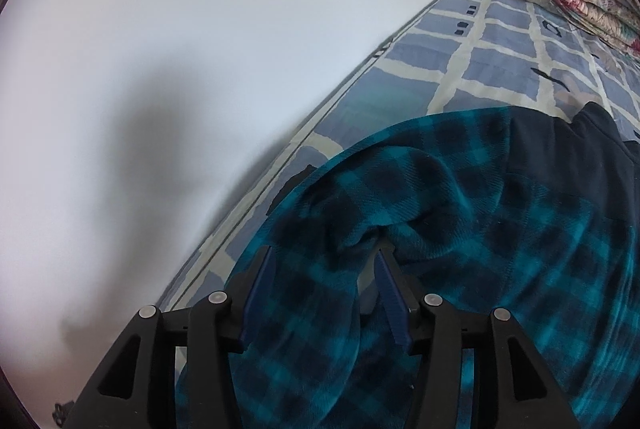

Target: Fold large clothes

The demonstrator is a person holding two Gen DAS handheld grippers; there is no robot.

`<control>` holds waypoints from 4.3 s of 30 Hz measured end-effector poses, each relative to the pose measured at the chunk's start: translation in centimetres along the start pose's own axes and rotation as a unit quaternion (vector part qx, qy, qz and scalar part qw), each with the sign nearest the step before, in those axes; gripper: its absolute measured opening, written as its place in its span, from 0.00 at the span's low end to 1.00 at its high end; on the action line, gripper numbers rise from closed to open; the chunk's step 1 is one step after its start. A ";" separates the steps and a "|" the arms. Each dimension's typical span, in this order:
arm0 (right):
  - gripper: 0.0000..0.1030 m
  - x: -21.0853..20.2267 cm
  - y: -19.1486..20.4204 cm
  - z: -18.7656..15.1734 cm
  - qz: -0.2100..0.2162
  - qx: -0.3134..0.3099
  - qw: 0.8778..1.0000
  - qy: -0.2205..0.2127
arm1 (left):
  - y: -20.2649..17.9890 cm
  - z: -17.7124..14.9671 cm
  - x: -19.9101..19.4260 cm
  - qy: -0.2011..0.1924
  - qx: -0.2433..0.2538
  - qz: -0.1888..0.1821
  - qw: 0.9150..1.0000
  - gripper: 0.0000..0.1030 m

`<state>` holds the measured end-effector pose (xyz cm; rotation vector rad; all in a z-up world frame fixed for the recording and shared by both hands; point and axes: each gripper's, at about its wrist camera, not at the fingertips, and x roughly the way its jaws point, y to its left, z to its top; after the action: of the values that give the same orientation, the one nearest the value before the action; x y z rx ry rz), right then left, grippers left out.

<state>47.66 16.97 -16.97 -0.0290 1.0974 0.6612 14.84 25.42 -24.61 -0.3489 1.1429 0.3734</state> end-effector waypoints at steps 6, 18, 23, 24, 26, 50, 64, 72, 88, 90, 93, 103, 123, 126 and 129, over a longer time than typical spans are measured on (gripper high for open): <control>0.52 1.5 0.0 0.8 -0.012 0.004 1.000 0.007 | -0.5 -0.1 -0.1 -0.002 0.017 -0.006 1.000 0.21; 0.55 2.2 0.0 1.9 -0.025 0.002 1.000 0.010 | -0.3 0.1 -1.9 -0.029 0.004 -0.042 0.999 0.06; 0.60 1.9 -1.3 3.6 -0.022 0.029 0.999 0.002 | -0.1 0.6 -4.5 -0.062 -0.006 -0.067 0.996 0.05; 0.61 1.9 -1.5 3.9 -0.020 0.034 0.999 0.003 | -0.1 0.8 -5.0 -0.067 -0.007 -0.072 0.995 0.05; 0.61 2.3 -2.1 4.5 -0.020 0.049 0.999 0.007 | 0.0 0.9 -5.6 -0.073 -0.007 -0.078 0.994 0.05; 0.01 9.6 -3.7 7.7 -0.018 0.157 0.985 0.062 | -3.0 -1.7 -10.8 -0.148 0.094 -0.059 0.983 0.05; 0.00 -2.9 -11.2 5.0 0.016 0.145 0.989 0.012 | -6.3 -4.1 -13.9 -0.199 0.188 -0.044 0.961 0.05; 0.00 -3.1 -18.3 -2.7 -0.017 0.180 0.983 0.043 | -11.9 -9.3 -12.3 -0.166 0.292 -0.059 0.940 0.05; 0.32 -2.0 -19.9 -5.6 -0.067 0.173 0.982 0.028 | -16.1 -13.2 -12.5 -0.128 0.348 -0.122 0.921 0.11; 0.32 -4.3 -19.5 -6.1 -0.070 0.166 0.983 0.019 | -15.6 -13.3 -13.1 -0.126 0.342 -0.141 0.921 0.13; 0.33 -9.2 -19.2 -7.6 -0.058 0.162 0.985 -0.007 | -14.4 -12.8 -14.4 -0.123 0.313 -0.175 0.925 0.13; 0.39 -26.1 -15.8 -17.8 -0.018 0.125 0.990 -0.064 | -7.0 -7.2 -13.2 -0.085 0.148 -0.223 0.960 0.13; 0.59 -19.3 -4.8 -34.2 0.155 0.149 0.975 0.057 | -7.4 -4.9 -3.1 0.050 0.033 -0.230 0.971 0.13; 0.60 -17.8 -4.8 -33.9 0.155 0.159 0.973 0.056 | -8.2 -4.8 -3.4 0.044 0.041 -0.228 0.972 0.13; 0.64 -15.9 -6.0 -33.5 0.175 0.204 0.961 0.065 | -9.3 -4.9 -3.4 0.038 0.061 -0.215 0.974 0.13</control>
<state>18.98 -6.84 -21.45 0.4942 1.3648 0.7424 13.90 14.63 -22.53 -0.4931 1.1246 -0.0903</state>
